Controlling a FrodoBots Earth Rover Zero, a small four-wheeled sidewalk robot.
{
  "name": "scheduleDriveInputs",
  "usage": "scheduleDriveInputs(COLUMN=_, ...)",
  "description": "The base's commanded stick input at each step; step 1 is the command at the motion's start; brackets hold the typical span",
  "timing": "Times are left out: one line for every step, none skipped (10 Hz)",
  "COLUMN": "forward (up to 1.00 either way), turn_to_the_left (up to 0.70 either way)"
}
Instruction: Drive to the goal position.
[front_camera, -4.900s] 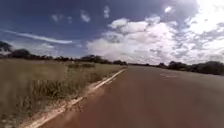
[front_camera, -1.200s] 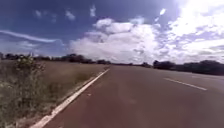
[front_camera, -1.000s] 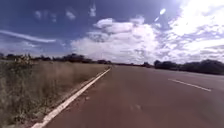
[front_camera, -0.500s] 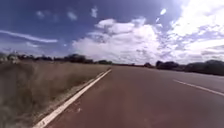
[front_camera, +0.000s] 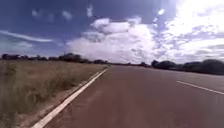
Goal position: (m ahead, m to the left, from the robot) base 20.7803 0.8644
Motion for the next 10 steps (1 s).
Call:
scheduleDriveInputs(forward=1.00, turn_to_the_left=0.00)
scheduleDriveInputs(forward=1.00, turn_to_the_left=0.00)
scheduleDriveInputs(forward=1.00, turn_to_the_left=0.00)
scheduleDriveInputs(forward=1.00, turn_to_the_left=0.00)
scheduleDriveInputs(forward=1.00, turn_to_the_left=0.00)
scheduleDriveInputs(forward=1.00, turn_to_the_left=0.00)
scheduleDriveInputs(forward=1.00, turn_to_the_left=0.00)
scheduleDriveInputs(forward=1.00, turn_to_the_left=0.00)
scheduleDriveInputs(forward=1.00, turn_to_the_left=0.00)
scheduleDriveInputs(forward=1.00, turn_to_the_left=0.00)
